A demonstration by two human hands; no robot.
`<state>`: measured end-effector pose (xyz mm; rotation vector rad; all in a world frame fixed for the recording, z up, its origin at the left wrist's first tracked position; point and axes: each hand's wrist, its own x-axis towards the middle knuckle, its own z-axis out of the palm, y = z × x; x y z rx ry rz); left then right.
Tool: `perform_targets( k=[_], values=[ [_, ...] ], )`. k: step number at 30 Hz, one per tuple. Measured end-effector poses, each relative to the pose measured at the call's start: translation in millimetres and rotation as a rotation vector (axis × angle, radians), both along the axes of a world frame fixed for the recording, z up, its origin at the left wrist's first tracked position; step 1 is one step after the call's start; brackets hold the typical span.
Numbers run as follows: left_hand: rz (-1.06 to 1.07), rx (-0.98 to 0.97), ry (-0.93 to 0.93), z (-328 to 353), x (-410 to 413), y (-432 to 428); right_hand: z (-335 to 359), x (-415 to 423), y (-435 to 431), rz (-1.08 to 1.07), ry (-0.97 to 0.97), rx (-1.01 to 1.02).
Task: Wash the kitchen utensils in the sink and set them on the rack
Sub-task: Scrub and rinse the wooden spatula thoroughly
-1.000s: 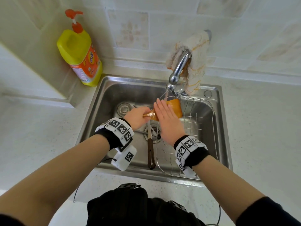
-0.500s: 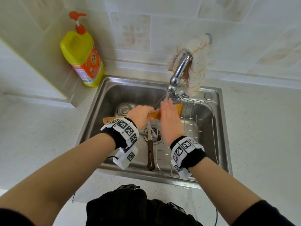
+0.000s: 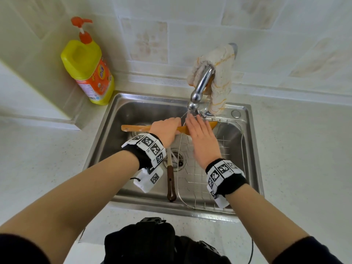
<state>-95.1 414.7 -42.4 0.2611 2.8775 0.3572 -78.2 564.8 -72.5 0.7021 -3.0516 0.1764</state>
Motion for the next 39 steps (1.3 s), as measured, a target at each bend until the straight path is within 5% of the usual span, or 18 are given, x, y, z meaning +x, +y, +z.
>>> perform_targets(
  k=[3, 8, 15, 20, 24, 29, 33, 37, 39],
  values=[
    [-0.007, -0.007, -0.074, -5.9, 5.6, -10.1, 1.1, 1.9, -6.2, -0.151, -0.032, -0.072],
    [0.053, 0.071, -0.171, -15.5, 16.1, -28.5, 2.2, 0.1, -15.8, 0.069, -0.042, -0.050],
    [0.055, 0.097, -0.220, -16.7, 18.1, -22.7, 1.9, -6.6, -0.6, -0.055, -0.068, -0.155],
    [0.109, -0.017, -0.163, -19.2, 13.8, -25.6, -3.0, -4.0, 0.8, -0.030, 0.040, -0.171],
    [0.133, 0.020, -0.076, -22.3, 15.0, -18.1, -6.8, 11.0, -4.7, -0.076, -0.138, 0.045],
    [0.117, 0.073, -0.047, -20.6, 13.2, -10.1, -9.3, 14.6, -10.8, 0.195, -0.085, 0.101],
    [0.104, 0.103, -0.080, -19.2, 12.4, -6.3, -8.0, -0.5, 3.3, -0.133, -0.162, 0.103],
    [0.068, 0.099, -0.035, -19.6, 13.6, 0.9, -6.7, 8.7, -17.9, 0.091, -0.173, 0.089],
    [0.072, 0.084, -0.035, -19.4, 14.4, 0.6, -8.1, 3.3, -12.3, 0.017, -0.203, 0.050]
  ],
)
